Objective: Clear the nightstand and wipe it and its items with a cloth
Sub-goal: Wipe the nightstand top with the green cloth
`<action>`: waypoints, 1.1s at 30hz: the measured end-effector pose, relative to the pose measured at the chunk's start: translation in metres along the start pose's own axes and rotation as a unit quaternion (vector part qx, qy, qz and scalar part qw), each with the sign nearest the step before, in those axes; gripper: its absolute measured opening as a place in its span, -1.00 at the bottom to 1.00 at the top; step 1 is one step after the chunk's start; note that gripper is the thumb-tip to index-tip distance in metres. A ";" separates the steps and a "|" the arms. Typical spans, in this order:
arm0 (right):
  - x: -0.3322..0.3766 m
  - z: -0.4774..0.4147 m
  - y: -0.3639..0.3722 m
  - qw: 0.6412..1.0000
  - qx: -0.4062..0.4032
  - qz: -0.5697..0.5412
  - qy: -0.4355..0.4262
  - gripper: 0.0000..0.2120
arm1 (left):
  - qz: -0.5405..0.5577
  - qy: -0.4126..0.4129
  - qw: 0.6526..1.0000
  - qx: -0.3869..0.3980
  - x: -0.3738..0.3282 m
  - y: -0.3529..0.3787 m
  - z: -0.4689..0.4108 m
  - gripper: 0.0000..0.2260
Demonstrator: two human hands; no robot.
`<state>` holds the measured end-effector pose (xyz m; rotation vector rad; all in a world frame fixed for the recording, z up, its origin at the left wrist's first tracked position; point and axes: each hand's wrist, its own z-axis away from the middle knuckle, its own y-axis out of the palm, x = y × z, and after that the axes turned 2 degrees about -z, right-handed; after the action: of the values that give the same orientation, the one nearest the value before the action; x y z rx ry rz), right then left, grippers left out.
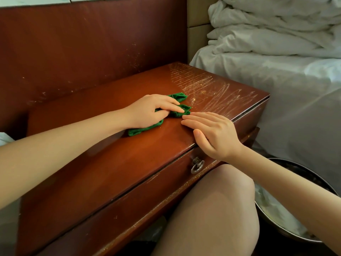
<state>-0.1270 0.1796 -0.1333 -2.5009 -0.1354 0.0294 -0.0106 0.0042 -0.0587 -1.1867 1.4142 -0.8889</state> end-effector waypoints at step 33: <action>-0.002 0.000 0.003 1.000 0.000 0.005 -0.004 -0.44 | 0.028 -0.289 0.950 -0.114 0.046 0.002 -0.087 -0.71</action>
<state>-0.1292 0.1769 -0.1356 -2.5009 -0.1276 0.0440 -0.0946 -0.0467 -0.0556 -1.4281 1.0722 -0.2924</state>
